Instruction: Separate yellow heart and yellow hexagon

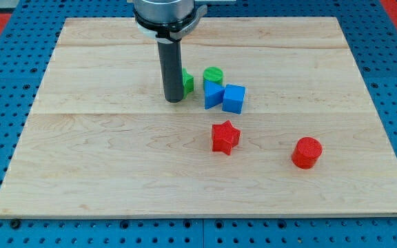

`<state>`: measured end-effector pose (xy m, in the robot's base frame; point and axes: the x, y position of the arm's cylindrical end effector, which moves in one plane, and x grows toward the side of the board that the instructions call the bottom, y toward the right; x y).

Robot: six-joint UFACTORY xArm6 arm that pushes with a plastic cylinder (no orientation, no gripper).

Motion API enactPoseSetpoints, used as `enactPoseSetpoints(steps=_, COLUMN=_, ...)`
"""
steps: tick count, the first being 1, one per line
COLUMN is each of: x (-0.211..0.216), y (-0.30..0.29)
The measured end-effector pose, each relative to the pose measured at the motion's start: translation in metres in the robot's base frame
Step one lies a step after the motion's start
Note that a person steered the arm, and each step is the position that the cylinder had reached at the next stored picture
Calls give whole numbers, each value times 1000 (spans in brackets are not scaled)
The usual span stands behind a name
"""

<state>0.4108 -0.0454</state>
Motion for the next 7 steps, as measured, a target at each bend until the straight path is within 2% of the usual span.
enactPoseSetpoints(steps=1, x=-5, y=-26)
enactPoseSetpoints(steps=2, x=-41, y=-73)
enactPoseSetpoints(steps=4, x=-160, y=-84)
enactPoseSetpoints(steps=5, x=-204, y=-82)
enactPoseSetpoints(steps=7, x=-219, y=-75)
